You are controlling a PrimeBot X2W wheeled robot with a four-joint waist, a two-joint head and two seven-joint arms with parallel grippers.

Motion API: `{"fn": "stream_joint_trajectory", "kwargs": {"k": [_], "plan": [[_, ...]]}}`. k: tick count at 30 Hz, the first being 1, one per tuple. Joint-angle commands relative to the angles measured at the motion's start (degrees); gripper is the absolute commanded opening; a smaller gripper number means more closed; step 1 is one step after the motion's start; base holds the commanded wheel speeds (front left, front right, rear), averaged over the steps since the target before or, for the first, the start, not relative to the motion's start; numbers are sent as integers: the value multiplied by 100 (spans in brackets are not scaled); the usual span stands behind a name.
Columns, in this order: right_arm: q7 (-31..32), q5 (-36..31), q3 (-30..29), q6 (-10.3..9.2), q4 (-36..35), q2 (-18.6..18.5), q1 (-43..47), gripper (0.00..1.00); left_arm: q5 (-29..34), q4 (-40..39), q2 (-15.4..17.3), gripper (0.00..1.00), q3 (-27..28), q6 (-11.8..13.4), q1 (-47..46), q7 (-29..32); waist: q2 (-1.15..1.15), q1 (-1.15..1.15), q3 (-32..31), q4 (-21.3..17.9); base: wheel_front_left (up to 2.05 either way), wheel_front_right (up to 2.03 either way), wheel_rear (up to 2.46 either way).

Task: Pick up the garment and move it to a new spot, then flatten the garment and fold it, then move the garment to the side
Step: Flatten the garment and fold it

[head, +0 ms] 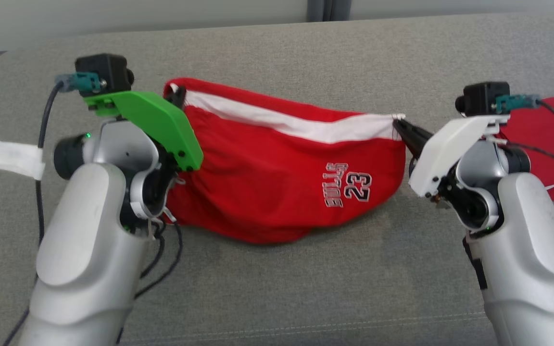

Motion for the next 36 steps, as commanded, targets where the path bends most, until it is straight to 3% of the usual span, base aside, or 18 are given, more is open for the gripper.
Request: {"fn": "stream_joint_trajectory", "kwargs": {"k": [1, 5, 7, 11, 16, 17, 21, 26, 36], "plan": [[32, 68, 54, 0, 34, -73, -268, 0, 223, 105, 124, 0, 33, 20, -321, -222, 0, 0, 86, -67, 0, 0, 0], [-24, 46, 271, 0, 182, -225, -1023, 0, 314, 384, 98, 0, 82, -137, -893, -614, 0, 0, 379, -145, 0, 0, 0], [-126, -123, 454, 0, 283, -403, -1463, 0, 555, 551, 254, 0, 37, -215, -1285, -810, 0, 0, 547, -155, 0, 0, 0], [-243, -235, 967, 1, 479, -666, -2355, 0, 506, 796, 139, 0, 125, -345, -1918, -1097, 0, 0, 946, -178, 0, 0, 0], [-790, -415, 1580, 0, 767, -996, -3570, 0, 161, 1026, 27, 0, 502, -587, -2793, -1518, 0, 0, 1518, -252, 0, 0, 0], [-927, -475, 1665, 0, 875, -1037, -3816, 0, 194, 1080, 92, 0, 433, -758, -2966, -1555, 0, 0, 1616, -268, 0, 0, 0], [-1417, -632, 1794, 0, 1198, -963, -4565, 0, 112, 1267, 188, 0, 639, -741, -3491, -1636, 0, 0, 1894, -379, 0, 0, 0], [-2326, -1075, 1623, -3, 1873, -847, -5578, 0, -18, 1416, 251, 0, 892, -849, -4138, -1954, 0, 0, 2162, -482, 0, 0, 0], [-4245, -2327, 1008, -3, 2938, -565, -6957, 0, -150, 1842, 204, 0, 1325, -1077, -5076, -3198, 0, 0, 2114, -506, 0, 0, 0]]}}
